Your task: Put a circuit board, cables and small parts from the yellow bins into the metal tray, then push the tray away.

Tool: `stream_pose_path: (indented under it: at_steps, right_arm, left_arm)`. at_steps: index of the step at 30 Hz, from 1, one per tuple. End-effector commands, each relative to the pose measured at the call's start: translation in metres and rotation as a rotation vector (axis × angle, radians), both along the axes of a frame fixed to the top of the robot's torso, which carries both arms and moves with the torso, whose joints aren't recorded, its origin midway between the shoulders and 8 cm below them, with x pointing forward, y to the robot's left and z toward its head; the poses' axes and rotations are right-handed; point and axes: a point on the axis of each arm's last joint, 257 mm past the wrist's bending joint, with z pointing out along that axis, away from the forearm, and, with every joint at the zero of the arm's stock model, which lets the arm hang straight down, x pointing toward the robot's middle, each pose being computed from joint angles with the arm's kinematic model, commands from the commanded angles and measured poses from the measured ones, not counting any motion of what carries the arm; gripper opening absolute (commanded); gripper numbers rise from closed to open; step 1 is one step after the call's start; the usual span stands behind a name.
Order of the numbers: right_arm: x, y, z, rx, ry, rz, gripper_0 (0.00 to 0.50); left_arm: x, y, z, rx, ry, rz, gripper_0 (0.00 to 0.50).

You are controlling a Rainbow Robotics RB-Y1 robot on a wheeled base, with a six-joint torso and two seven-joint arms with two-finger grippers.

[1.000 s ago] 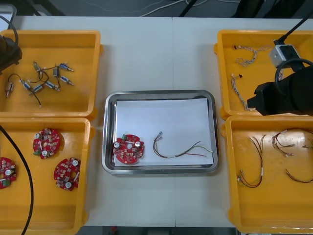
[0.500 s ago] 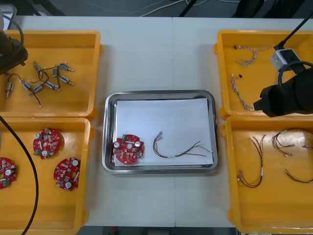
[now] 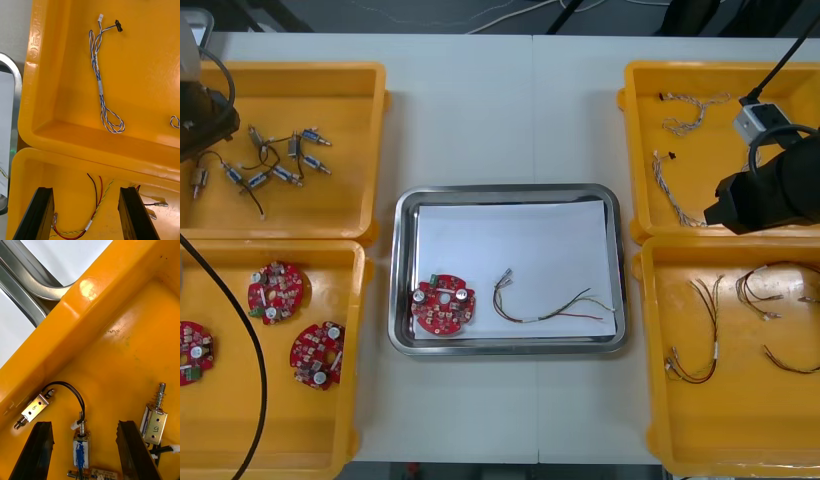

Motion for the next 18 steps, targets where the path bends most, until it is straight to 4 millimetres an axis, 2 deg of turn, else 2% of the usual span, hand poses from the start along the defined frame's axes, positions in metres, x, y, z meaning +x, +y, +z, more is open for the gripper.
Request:
stream_pose_path:
  at_steps: [1,9,18]
  right_arm:
    - [0.012,-0.015,0.024,-0.048,-0.046,0.028,0.500]
    - [0.018,-0.023,0.020,-0.059,-0.027,0.024,0.500]
    - [0.042,-0.025,0.016,-0.068,-0.050,0.030,0.500]
  left_arm:
    - [0.012,0.026,0.052,0.121,-0.043,-0.060,0.500]
    - [0.015,0.033,0.048,0.144,-0.048,-0.061,0.500]
    - [0.017,0.037,0.049,0.162,-0.057,-0.059,0.500]
